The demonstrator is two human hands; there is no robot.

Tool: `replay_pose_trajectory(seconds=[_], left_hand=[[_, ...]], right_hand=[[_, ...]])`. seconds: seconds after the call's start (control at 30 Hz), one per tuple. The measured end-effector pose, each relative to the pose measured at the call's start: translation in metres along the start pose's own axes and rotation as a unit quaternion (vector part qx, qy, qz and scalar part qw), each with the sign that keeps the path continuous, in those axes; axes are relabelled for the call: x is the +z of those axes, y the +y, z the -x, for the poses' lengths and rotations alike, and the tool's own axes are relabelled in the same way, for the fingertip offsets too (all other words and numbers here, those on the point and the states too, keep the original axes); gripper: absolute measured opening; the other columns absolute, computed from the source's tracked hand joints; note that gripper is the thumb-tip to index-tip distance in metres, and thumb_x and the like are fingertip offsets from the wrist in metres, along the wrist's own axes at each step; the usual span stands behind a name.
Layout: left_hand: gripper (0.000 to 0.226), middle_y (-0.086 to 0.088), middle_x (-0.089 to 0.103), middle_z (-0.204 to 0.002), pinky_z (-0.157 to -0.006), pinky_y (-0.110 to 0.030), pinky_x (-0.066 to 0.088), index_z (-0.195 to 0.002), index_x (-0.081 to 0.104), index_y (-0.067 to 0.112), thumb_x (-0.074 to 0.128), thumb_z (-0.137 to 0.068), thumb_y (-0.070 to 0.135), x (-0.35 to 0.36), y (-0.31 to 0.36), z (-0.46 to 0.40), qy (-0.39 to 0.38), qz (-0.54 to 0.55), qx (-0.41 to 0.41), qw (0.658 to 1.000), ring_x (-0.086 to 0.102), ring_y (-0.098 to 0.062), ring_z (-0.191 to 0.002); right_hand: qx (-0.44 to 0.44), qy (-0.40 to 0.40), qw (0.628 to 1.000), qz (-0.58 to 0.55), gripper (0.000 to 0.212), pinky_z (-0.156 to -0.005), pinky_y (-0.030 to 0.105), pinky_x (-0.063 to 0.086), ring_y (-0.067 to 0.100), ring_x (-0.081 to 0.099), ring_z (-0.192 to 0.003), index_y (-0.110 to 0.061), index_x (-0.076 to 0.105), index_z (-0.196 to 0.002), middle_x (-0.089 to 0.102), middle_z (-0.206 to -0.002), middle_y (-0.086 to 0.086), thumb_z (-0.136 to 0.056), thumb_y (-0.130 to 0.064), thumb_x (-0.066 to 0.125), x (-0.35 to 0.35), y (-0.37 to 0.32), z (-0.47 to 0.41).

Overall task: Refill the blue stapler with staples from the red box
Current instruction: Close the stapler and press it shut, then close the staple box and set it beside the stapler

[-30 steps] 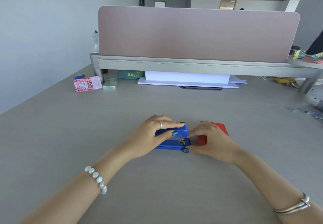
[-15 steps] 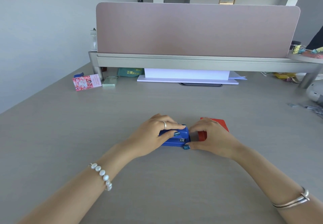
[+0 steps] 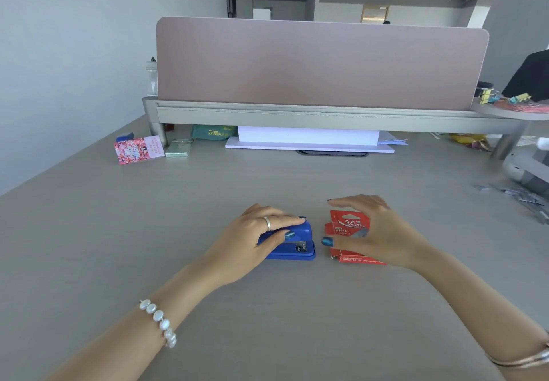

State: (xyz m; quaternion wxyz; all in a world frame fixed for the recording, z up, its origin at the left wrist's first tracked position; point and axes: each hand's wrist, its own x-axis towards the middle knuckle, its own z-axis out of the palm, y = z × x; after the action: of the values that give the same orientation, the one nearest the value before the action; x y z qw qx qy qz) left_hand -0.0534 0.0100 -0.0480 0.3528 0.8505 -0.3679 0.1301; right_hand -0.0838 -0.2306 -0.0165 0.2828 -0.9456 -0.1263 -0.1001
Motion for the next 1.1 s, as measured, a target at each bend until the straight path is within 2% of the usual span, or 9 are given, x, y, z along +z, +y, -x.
replay_pose_trajectory(seconds=[0.2, 0.33, 0.43, 0.5, 0.67, 0.8, 0.87, 1.03, 1.1], left_hand=[[0.032, 0.013, 0.055, -0.124, -0.098, -0.016, 0.033, -0.118, 0.058, 0.036, 0.054, -0.089, 0.025, 0.002, 0.001, 0.000, 0.027, -0.016, 0.012, 0.999, 0.041, 0.001, -0.113], [0.035, 0.015, 0.056, -0.122, -0.100, -0.027, 0.035, -0.119, 0.057, 0.034, 0.046, -0.086, 0.037, 0.002, 0.004, 0.001, 0.024, -0.049, 0.028, 0.998, 0.042, -0.002, -0.114], [0.031, 0.014, 0.059, -0.119, -0.097, -0.031, 0.036, -0.114, 0.060, 0.033, 0.048, -0.085, 0.036, 0.002, 0.009, 0.000, 0.046, -0.077, 0.043, 0.995, 0.043, -0.005, -0.111], [0.024, 0.009, 0.065, -0.111, -0.093, -0.030, 0.035, -0.106, 0.065, 0.028, 0.052, -0.086, 0.031, 0.004, 0.016, -0.002, 0.078, -0.146, 0.111, 0.980, 0.046, -0.009, -0.105], [0.030, 0.004, 0.070, -0.106, -0.093, -0.029, 0.033, -0.112, 0.063, 0.017, 0.047, -0.088, 0.025, 0.021, 0.038, -0.014, 0.041, -0.231, 0.213, 0.948, 0.047, -0.012, -0.102], [0.038, -0.001, 0.062, -0.125, -0.100, -0.022, 0.027, -0.129, 0.050, 0.016, 0.036, -0.094, 0.024, 0.015, 0.053, -0.031, -0.021, -0.121, 0.115, 0.986, 0.043, -0.008, -0.112], [0.036, 0.001, 0.061, -0.126, -0.094, -0.014, 0.032, -0.131, 0.047, 0.023, 0.040, -0.096, 0.017, 0.011, 0.059, -0.037, -0.057, -0.016, 0.048, 0.997, 0.045, -0.005, -0.110], [0.032, 0.016, 0.061, -0.120, -0.097, -0.038, 0.045, -0.121, 0.052, 0.043, 0.046, -0.093, 0.029, 0.005, 0.058, -0.042, -0.110, 0.151, -0.027, 0.982, 0.058, -0.007, -0.104], [0.033, 0.014, 0.061, -0.123, -0.100, -0.034, 0.043, -0.120, 0.054, 0.040, 0.045, -0.088, 0.038, 0.004, 0.056, -0.040, -0.124, 0.173, -0.034, 0.976, 0.056, 0.000, -0.110]], right_hand=[[0.047, -0.121, 0.991, 0.024, 0.089, -0.103, 0.024, 0.023, 0.001, 0.018, -0.126, -0.047, 0.028, -0.131, 0.024, -0.132, -0.024, -0.058, -0.051, 0.078, -0.007, 0.030, 0.020], [0.016, -0.075, 0.997, -0.023, 0.071, -0.088, 0.000, 0.029, 0.003, 0.038, -0.123, -0.038, 0.049, -0.122, 0.043, -0.128, -0.018, -0.060, -0.033, 0.083, -0.007, 0.035, 0.019], [-0.006, -0.070, 0.995, -0.067, 0.061, -0.079, -0.008, 0.031, -0.018, 0.041, -0.114, -0.035, 0.057, -0.114, 0.051, -0.122, -0.021, -0.061, -0.024, 0.083, -0.008, 0.033, 0.021], [-0.015, -0.071, 0.994, -0.081, 0.052, -0.083, -0.005, 0.033, -0.027, 0.038, -0.109, -0.040, 0.059, -0.109, 0.052, -0.121, -0.024, -0.064, -0.026, 0.081, -0.008, 0.032, 0.025], [0.014, -0.078, 0.986, -0.146, 0.049, -0.099, 0.022, 0.044, -0.007, 0.053, -0.113, -0.036, 0.060, -0.113, 0.059, -0.126, -0.016, -0.066, -0.044, 0.069, -0.012, 0.032, 0.030], [0.022, -0.103, 0.957, -0.272, 0.032, -0.088, 0.018, 0.049, 0.005, 0.060, -0.109, -0.033, 0.065, -0.108, 0.068, -0.113, -0.016, -0.077, -0.039, 0.065, -0.022, 0.027, 0.033], [0.025, -0.134, 0.940, -0.312, 0.045, -0.097, 0.029, 0.047, 0.012, 0.059, -0.113, -0.030, 0.063, -0.112, 0.067, -0.118, -0.009, -0.073, -0.053, 0.065, -0.024, 0.027, 0.034], [0.039, -0.164, 0.909, -0.382, 0.065, -0.103, 0.033, 0.043, 0.020, 0.057, -0.117, -0.022, 0.062, -0.116, 0.065, -0.123, 0.001, -0.064, -0.059, 0.070, -0.020, 0.031, 0.035], [0.040, -0.167, 0.905, -0.390, 0.066, -0.104, 0.032, 0.042, 0.021, 0.056, -0.118, -0.020, 0.061, -0.117, 0.064, -0.124, 0.002, -0.064, -0.058, 0.070, -0.018, 0.032, 0.035]])
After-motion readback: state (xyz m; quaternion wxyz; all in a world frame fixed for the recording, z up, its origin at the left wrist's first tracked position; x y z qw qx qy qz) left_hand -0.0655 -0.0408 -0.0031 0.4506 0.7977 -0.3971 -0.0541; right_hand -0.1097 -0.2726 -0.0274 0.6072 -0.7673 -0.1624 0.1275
